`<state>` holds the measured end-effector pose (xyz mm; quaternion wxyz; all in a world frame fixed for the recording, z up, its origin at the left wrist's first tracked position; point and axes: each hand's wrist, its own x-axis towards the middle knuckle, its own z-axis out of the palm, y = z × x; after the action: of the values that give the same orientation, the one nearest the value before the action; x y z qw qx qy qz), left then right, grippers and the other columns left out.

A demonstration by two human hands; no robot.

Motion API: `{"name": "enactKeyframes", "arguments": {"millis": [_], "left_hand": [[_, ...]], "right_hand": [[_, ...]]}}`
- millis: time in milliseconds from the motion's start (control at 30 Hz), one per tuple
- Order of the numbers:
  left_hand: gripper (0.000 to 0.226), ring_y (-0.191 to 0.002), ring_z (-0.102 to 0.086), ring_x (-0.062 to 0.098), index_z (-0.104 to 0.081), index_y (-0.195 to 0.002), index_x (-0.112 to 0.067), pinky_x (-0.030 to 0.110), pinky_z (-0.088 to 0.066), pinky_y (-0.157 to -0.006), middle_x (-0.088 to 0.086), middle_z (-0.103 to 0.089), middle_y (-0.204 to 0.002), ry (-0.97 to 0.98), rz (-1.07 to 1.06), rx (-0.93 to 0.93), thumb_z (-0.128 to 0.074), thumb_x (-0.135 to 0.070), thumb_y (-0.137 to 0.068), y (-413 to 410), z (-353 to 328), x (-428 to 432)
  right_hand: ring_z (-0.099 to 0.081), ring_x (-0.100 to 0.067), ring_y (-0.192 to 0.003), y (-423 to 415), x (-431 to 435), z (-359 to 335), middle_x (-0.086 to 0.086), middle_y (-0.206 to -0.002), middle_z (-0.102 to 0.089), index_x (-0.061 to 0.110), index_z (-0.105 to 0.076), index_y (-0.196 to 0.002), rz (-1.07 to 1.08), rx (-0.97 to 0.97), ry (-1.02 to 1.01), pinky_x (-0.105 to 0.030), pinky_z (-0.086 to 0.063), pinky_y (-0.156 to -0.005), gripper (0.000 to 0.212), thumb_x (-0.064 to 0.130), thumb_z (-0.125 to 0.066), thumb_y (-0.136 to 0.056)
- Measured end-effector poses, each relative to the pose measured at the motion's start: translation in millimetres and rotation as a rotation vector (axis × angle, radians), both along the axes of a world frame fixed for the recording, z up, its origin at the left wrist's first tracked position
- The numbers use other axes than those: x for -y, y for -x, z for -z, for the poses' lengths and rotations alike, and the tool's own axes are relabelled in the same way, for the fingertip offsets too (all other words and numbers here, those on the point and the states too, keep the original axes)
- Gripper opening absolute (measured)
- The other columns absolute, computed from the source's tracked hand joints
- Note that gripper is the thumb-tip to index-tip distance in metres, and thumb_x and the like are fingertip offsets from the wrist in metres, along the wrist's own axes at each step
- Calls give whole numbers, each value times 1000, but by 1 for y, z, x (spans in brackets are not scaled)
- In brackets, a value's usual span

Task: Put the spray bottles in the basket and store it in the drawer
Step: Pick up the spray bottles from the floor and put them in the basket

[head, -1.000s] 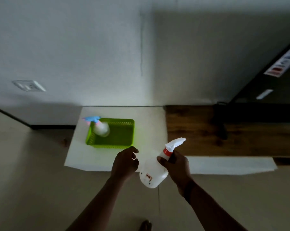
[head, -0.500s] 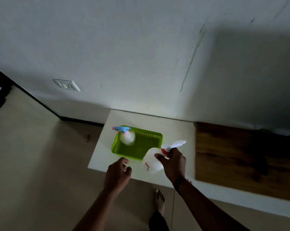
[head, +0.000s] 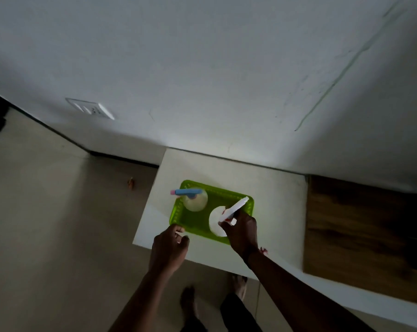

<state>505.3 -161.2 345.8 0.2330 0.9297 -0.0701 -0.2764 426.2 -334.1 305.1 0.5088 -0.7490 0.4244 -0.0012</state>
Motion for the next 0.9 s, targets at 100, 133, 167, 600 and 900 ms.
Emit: {"name": "enactKeyframes", "arguments": {"millis": [100,133,167,600,900], "left_hand": [[21,-88,-69,17,-66,-105,-16,21,-42,-72,5,-77,-97,14,-11,-27,-65,-23,-85,-14,14,-4],[21,-88,-69,17,-66,-105,-16,21,-43,-72,5,-77,-97,18,-12,-38,-65,-23,-84,-18,20,-6],[21,-87,-69,17,-66,-104,-17,22,-43,-72,5,-77,-96,21,-9,-48,-65,-23,-84,-21,24,-6],[19,-87,-69,19,-65,-102,-17,24,-46,-73,4,-75,-97,72,165,-63,-61,-20,-84,-54,50,-28],[21,-97,-68,24,-65,-104,-17,31,-50,-82,4,-75,-102,83,228,-102,-59,-21,-84,-52,43,-28]], "right_hand": [[-67,-16,-87,-12,-14,16,-2,-95,-71,13,-67,-108,-46,9,16,-34,-59,-77,34,13,-76,-76],[-67,-16,-87,-15,-19,22,-3,-96,-72,13,-67,-109,-52,11,15,-36,-60,-76,35,11,-75,-76],[-68,-17,-88,-16,-22,26,-4,-98,-72,13,-67,-110,-57,9,16,-37,-60,-76,36,10,-75,-75],[-68,-24,-97,-35,-53,45,-9,-106,-72,12,-66,-116,18,-84,-8,-31,-56,-77,37,11,-73,-79],[-64,-30,-107,-2,-53,26,-12,-120,-66,9,-50,-134,-22,-259,28,-37,-53,-87,67,9,-78,-73]]}}
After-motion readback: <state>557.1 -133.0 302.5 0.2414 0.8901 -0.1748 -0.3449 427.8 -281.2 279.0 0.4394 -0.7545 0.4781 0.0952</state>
